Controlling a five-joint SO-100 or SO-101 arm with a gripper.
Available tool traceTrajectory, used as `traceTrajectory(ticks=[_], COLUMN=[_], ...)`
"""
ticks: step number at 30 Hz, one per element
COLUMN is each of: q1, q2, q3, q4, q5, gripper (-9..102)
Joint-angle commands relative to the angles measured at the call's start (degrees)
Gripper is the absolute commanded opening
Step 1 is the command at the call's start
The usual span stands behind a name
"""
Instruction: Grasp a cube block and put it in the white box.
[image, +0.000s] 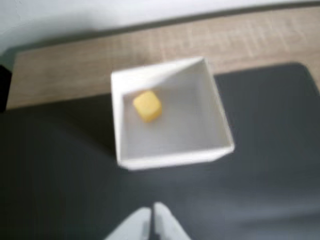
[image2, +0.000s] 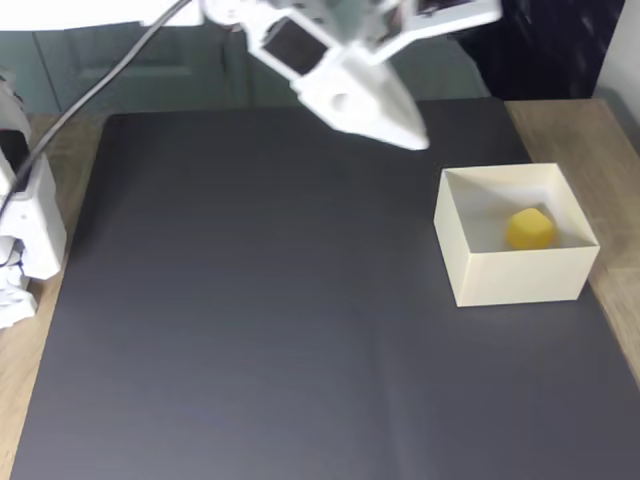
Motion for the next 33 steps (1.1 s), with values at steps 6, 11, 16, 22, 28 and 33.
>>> traceTrajectory(ticks=[6,11,16,22,28,33], q1=[-1.3,-1.6,-2.4,-3.2,-3.1,-2.8], q2=[28.6,42.2,56.3,69.0,80.3,87.1], q3=[25.2,36.0,45.4,52.2,57.1,59.3], q4=[-1.8,0.6,6.2,13.5,21.4,26.8], q5=[-0.7,-0.8,-1.2,-1.5,-1.5,-1.5], gripper=[0,0,0,0,0,0])
